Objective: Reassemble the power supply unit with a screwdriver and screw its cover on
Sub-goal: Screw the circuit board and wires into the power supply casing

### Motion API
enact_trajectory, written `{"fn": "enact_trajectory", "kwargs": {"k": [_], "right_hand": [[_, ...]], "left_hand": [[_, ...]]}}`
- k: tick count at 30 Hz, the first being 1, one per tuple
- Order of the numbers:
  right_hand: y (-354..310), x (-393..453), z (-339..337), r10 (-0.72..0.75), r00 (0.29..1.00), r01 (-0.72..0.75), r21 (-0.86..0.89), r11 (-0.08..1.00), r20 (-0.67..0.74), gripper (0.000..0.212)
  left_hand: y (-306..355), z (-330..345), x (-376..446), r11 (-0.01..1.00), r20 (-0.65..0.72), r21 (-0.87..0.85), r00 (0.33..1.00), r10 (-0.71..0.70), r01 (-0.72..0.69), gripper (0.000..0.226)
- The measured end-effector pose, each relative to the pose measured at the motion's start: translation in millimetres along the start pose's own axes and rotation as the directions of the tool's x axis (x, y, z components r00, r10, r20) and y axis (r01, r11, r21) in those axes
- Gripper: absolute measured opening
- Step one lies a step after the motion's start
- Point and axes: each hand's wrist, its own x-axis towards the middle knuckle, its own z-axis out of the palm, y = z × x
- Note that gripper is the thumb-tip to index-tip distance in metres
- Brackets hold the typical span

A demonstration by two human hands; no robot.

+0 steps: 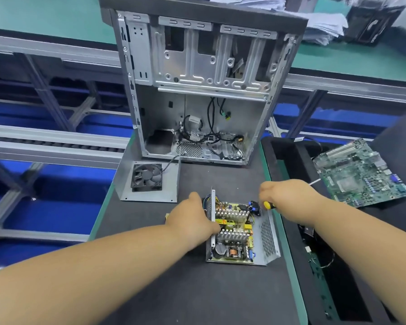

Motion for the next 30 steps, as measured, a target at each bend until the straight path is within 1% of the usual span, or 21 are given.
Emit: {"fn": "enact_trajectory", "kwargs": {"k": [1,3,5,6,8,9,10,11,13,14,17,18,20,22,25,30], "right_hand": [[0.0,0.4,1.5,0.001,1.0,-0.001,0.038,0.999,0.003,0.044],[2.7,-1.0,-1.3,0.013,0.999,-0.002,0.212,0.977,-0.05,0.037],[6.8,-3.1,-11.9,0.059,0.977,0.035,0.423,0.906,-0.207,0.035],[8.3,-3.4,-21.3,0.087,0.95,0.074,0.487,0.87,-0.301,0.033],[9.8,-1.3,-43.2,0.132,0.868,0.156,0.514,0.843,-0.479,0.021],[8.5,1.0,-53.9,0.155,0.831,0.172,0.511,0.842,-0.535,0.015],[5.8,4.4,-63.5,0.174,0.805,0.174,0.506,0.844,-0.567,0.014],[2.1,8.9,-71.1,0.186,0.789,0.171,0.501,0.848,-0.585,0.018],[-10.0,20.1,-80.3,0.215,0.768,0.159,0.505,0.848,-0.603,0.026],[-18.8,26.1,-82.2,0.237,0.757,0.164,0.529,0.833,-0.608,0.026],[-47.0,45.2,-76.1,0.337,0.742,0.197,0.669,0.716,-0.579,0.016],[-54.6,51.5,-70.7,0.372,0.749,0.188,0.715,0.674,-0.548,0.015],[-66.7,61.9,-58.7,0.419,0.771,0.157,0.781,0.605,-0.48,0.018],[-75.0,69.5,-49.5,0.434,0.791,0.155,0.827,0.54,-0.432,0.02],[-83.4,77.4,-43.5,0.439,0.8,0.147,0.843,0.517,-0.409,0.017],[-90.2,86.5,-44.1,0.431,0.82,0.133,0.857,0.498,-0.377,0.017]], "left_hand": [[-2.5,0.6,0.9,1.0,0.022,-0.009,1.0,0.001,-0.001,0.059],[-9.9,-0.7,2.9,0.999,0.088,-0.034,0.996,0.011,-0.008,0.067],[-21.3,-5.6,3.9,0.998,0.163,-0.063,0.986,0.027,-0.017,0.07],[-28.5,-9.0,4.2,0.997,0.196,-0.076,0.98,0.033,-0.018,0.068],[-44.4,-14.8,5.4,0.996,0.249,-0.088,0.967,0.047,-0.025,0.056],[-51.9,-16.9,5.9,0.995,0.271,-0.095,0.961,0.058,-0.033,0.048],[-58.0,-18.3,6.2,0.993,0.287,-0.11,0.955,0.071,-0.04,0.041],[-62.4,-19.8,6.0,0.991,0.295,-0.126,0.952,0.084,-0.049,0.037],[-68.8,-21.9,5.9,0.989,0.284,-0.14,0.954,0.095,-0.056,0.029],[-71.2,-22.7,6.3,0.987,0.27,-0.152,0.958,0.093,-0.054,0.025],[-79.4,-24.3,11.1,0.981,0.229,-0.193,0.971,0.067,-0.022,0.016],[-82.3,-24.6,13.3,0.972,0.224,-0.233,0.974,0.031,0.022,0.014],[-86.1,-24.2,15.1,0.908,0.259,-0.392,0.965,-0.042,0.145,0.011],[-88.7,-23.0,15.6,0.849,0.267,-0.492,0.962,-0.065,0.194,0.015],[-92.6,-20.4,16.7,0.83,0.238,-0.529,0.97,-0.057,0.178,0.015],[-92.3,-23.4,19.7,0.86,0.171,-0.499,0.985,-0.019,0.103,0.015]]}}
